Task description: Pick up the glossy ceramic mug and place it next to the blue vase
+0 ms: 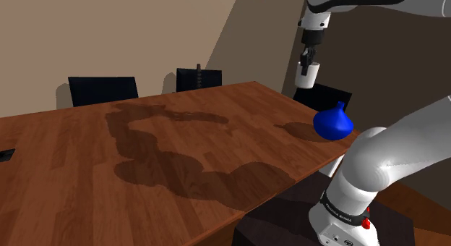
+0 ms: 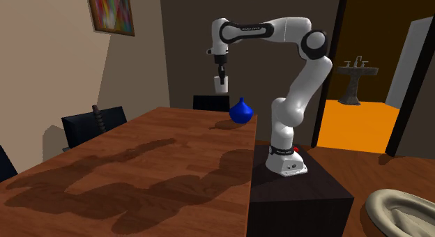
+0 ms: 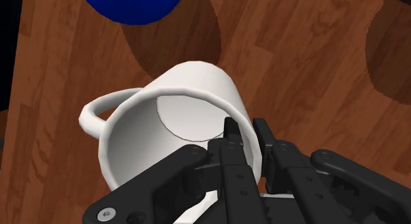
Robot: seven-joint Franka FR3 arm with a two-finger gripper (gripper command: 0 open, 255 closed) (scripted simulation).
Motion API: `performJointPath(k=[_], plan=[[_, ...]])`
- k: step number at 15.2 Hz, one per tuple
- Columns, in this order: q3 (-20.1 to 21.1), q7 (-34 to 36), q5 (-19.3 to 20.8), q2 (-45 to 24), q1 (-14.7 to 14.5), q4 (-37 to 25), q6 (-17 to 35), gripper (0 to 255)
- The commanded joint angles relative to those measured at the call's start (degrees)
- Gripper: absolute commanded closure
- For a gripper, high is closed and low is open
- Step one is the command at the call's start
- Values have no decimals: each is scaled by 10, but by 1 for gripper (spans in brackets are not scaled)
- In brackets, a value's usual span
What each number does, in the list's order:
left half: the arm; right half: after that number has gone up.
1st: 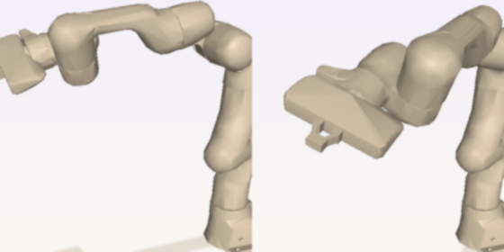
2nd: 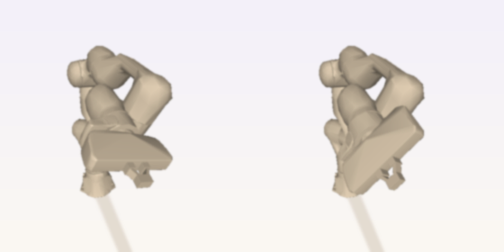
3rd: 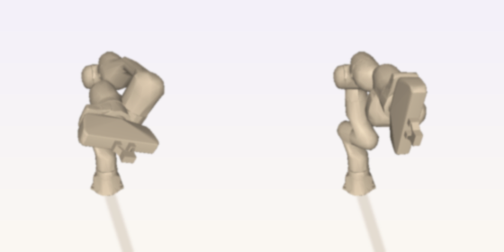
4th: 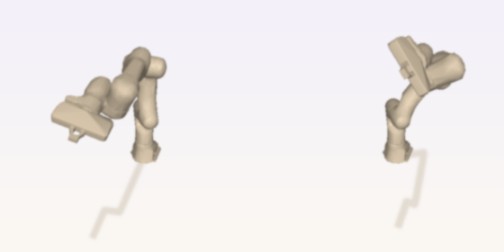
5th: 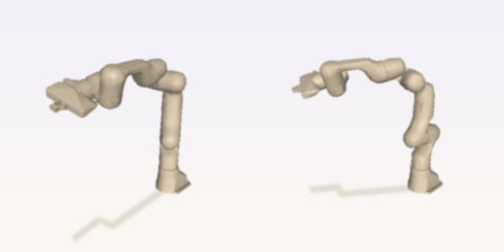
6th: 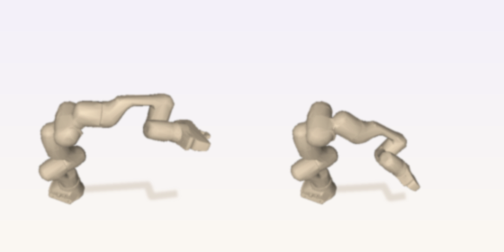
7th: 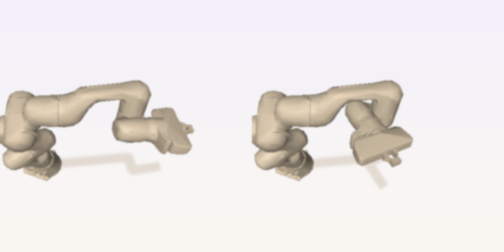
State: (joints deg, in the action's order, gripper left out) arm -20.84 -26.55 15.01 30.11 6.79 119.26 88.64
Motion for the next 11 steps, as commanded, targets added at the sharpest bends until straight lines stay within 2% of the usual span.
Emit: performJointPath(k=[1, 6, 11], plan=[[-26, -31, 5, -26, 3, -28, 5, 255], [-91, -109, 3, -94, 11, -91, 21, 255], [-161, -196, -27, -183, 18, -172, 35, 255]])
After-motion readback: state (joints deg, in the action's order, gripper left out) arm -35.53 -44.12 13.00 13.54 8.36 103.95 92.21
